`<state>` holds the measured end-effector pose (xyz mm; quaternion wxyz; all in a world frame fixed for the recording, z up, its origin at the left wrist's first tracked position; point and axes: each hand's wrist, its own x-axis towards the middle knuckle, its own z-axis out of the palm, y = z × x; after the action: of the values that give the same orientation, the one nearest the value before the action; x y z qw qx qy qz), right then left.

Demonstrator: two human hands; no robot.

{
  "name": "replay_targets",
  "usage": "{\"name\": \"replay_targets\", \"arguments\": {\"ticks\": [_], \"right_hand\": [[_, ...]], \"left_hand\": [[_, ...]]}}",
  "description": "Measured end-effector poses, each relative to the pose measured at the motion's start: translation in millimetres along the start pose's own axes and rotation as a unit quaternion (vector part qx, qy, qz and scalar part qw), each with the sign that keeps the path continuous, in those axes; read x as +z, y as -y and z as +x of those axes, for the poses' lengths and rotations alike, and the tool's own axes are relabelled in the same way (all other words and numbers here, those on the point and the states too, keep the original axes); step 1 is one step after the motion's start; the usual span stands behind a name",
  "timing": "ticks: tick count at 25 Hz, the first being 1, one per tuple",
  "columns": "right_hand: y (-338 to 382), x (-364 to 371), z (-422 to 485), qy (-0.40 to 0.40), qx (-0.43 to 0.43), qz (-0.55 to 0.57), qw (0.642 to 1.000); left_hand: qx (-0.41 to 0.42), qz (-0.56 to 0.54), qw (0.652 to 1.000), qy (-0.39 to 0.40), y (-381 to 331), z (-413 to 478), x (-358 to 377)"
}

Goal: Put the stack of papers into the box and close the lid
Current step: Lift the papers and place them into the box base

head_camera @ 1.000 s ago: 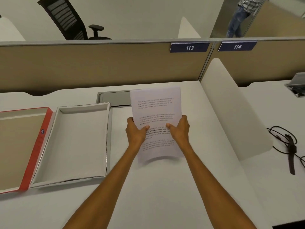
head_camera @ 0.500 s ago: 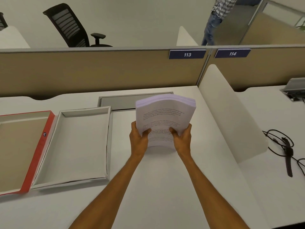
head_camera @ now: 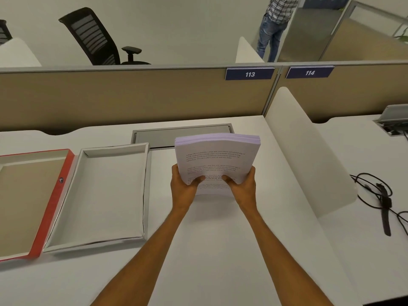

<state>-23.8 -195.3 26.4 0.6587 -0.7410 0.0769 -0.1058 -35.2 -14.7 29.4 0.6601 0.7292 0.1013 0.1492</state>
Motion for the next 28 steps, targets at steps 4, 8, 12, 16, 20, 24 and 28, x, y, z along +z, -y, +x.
{"name": "replay_targets", "arguments": {"ticks": [4, 8, 12, 16, 20, 24, 28], "right_hand": [[2, -1, 3, -0.005, 0.0, -0.006, 1.0], [0, 2, 3, -0.017, 0.003, -0.015, 1.0], [-3, 7, 1, -0.029, 0.015, -0.004, 0.999], [3, 11, 4, -0.035, 0.026, -0.003, 0.999], [20, 14, 8, -0.022, 0.038, -0.02, 0.999], [47, 20, 16, -0.02, 0.079, -0.102, 0.991], [62, 27, 20, 0.021, 0.125, -0.2, 0.972]], "left_hand": [[-0.01, 0.002, 1.0, 0.007, 0, 3, -2], [-0.022, 0.008, 1.0, 0.01, 1, 7, -3], [-0.02, 0.012, 1.0, -0.002, 1, 10, -3], [-0.035, 0.01, 0.999, -0.014, -6, 11, 1], [-0.04, 0.03, 0.999, -0.005, -16, 15, -4], [-0.063, 0.101, 0.992, 0.034, -36, 30, -13], [-0.095, 0.167, 0.98, 0.049, -48, 42, -28]]}}
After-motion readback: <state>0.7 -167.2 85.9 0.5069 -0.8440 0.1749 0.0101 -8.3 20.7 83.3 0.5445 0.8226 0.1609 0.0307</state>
